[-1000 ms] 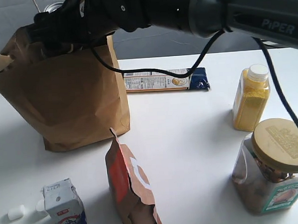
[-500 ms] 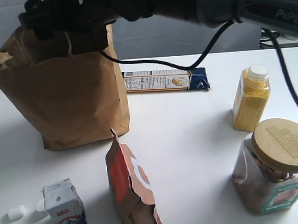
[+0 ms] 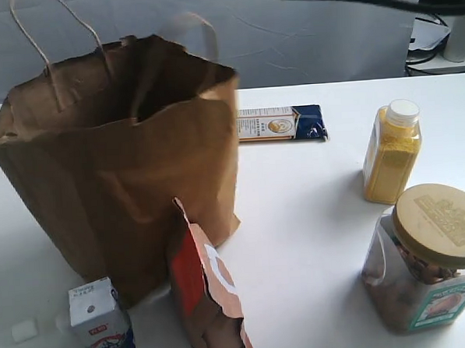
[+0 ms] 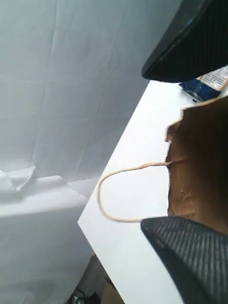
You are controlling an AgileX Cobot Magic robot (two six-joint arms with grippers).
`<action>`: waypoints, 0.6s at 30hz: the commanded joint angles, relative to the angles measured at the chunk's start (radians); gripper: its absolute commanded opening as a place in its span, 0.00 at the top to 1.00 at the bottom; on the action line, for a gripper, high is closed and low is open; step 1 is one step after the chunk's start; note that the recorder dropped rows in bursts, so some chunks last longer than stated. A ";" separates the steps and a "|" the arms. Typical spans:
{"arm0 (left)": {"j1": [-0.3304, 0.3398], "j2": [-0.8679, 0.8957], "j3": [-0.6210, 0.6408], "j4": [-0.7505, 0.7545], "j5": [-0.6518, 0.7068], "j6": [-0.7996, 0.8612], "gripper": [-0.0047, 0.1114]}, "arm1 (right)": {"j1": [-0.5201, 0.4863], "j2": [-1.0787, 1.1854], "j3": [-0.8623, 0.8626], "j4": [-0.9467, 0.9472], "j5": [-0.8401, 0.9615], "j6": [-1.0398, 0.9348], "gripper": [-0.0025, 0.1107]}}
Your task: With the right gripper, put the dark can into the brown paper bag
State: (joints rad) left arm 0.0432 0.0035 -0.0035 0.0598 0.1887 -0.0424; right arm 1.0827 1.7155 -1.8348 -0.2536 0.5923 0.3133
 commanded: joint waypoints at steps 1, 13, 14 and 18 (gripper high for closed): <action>-0.006 -0.003 0.004 0.003 -0.005 -0.003 0.96 | -0.002 -0.113 0.118 -0.023 -0.084 0.013 0.37; -0.006 -0.003 0.004 0.003 -0.005 -0.003 0.96 | -0.059 -0.293 0.341 0.001 -0.141 0.013 0.37; -0.006 -0.003 0.004 0.003 -0.005 -0.003 0.96 | -0.073 -0.308 0.361 0.008 -0.141 0.013 0.37; -0.006 -0.003 0.004 0.003 -0.005 -0.003 0.96 | -0.139 -0.393 0.466 0.013 -0.139 0.013 0.37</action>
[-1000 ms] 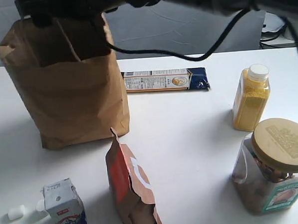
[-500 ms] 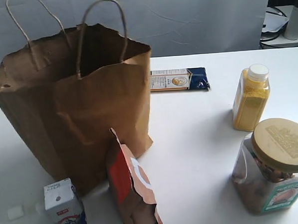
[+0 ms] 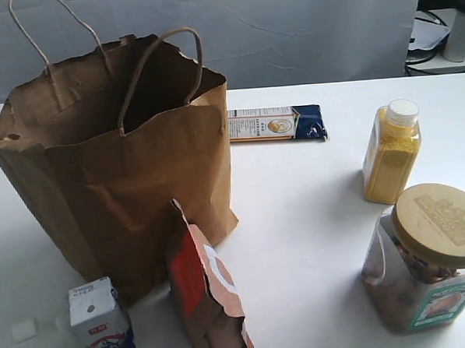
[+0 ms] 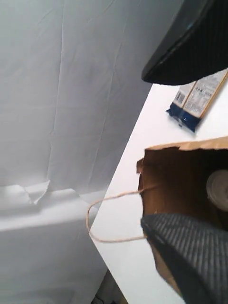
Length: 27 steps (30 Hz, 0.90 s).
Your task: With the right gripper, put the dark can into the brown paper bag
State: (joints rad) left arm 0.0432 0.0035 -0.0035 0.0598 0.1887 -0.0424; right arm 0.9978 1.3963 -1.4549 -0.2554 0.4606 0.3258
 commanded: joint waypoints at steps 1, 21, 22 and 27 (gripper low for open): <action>-0.006 -0.003 0.004 0.003 -0.005 -0.003 0.96 | -0.074 -0.098 0.122 0.015 -0.007 0.000 0.37; -0.006 -0.003 0.004 0.003 -0.005 -0.003 0.96 | -0.534 -0.639 0.935 0.135 -0.430 -0.149 0.39; -0.006 -0.003 0.004 0.003 -0.005 -0.003 0.96 | -0.554 -0.666 0.979 0.145 -0.461 -0.162 0.40; -0.006 -0.003 0.004 0.003 -0.005 -0.003 0.96 | -0.620 -0.793 1.167 0.245 -0.609 -0.174 0.44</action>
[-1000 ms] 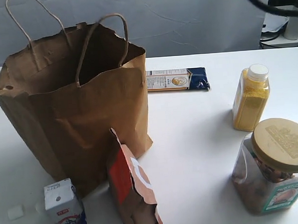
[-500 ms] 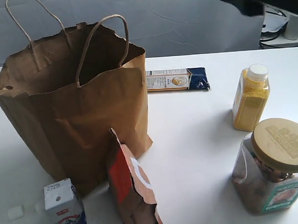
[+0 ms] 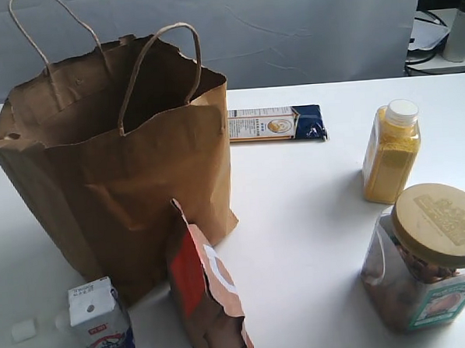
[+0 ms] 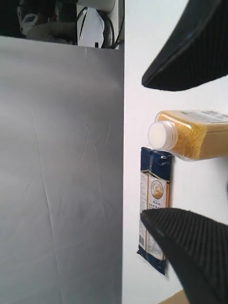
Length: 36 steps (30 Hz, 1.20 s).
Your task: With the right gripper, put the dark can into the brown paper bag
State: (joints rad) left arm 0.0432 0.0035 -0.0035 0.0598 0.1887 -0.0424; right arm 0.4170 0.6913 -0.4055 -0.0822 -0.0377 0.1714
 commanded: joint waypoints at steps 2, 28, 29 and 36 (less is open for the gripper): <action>-0.006 -0.003 0.004 0.003 -0.005 -0.003 0.96 | -0.049 -0.154 0.187 0.098 -0.149 -0.036 0.48; -0.006 -0.003 0.004 0.003 -0.005 -0.003 0.96 | -0.107 -0.691 0.405 0.074 0.162 -0.090 0.98; -0.006 -0.003 0.004 0.003 -0.005 -0.003 0.96 | -0.119 -0.691 0.405 0.074 0.162 -0.088 0.98; -0.006 -0.003 0.004 0.003 -0.005 -0.003 0.96 | -0.117 -0.691 0.405 0.076 0.179 -0.049 0.98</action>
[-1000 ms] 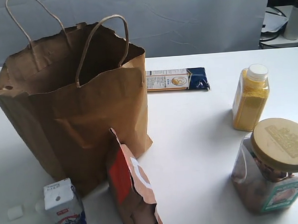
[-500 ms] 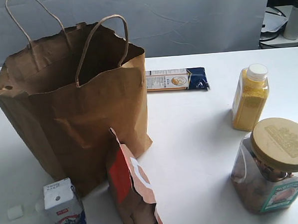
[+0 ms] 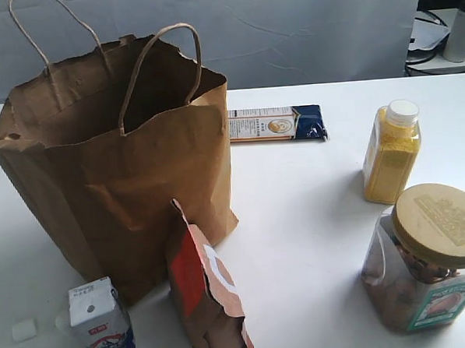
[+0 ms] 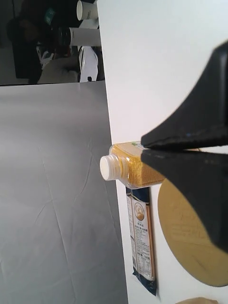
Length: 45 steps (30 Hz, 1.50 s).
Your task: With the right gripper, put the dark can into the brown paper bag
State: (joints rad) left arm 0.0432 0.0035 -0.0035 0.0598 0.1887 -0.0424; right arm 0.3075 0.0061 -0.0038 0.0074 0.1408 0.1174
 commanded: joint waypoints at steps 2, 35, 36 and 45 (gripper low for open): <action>-0.006 -0.003 0.004 0.003 -0.005 -0.003 0.96 | -0.008 -0.006 0.004 -0.013 0.000 0.005 0.98; -0.006 -0.003 0.004 0.003 -0.005 -0.003 0.96 | -0.085 -0.006 0.004 -0.013 -0.002 0.008 0.98; -0.006 -0.003 0.004 0.003 -0.005 -0.003 0.96 | -0.085 -0.006 0.004 -0.013 -0.002 0.008 0.98; -0.006 -0.003 0.004 0.003 -0.005 -0.003 0.96 | -0.087 -0.006 0.004 -0.013 -0.002 0.006 0.98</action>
State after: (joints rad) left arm 0.0432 0.0035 -0.0035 0.0598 0.1887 -0.0424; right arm 0.2275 0.0061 -0.0038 0.0074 0.1408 0.1216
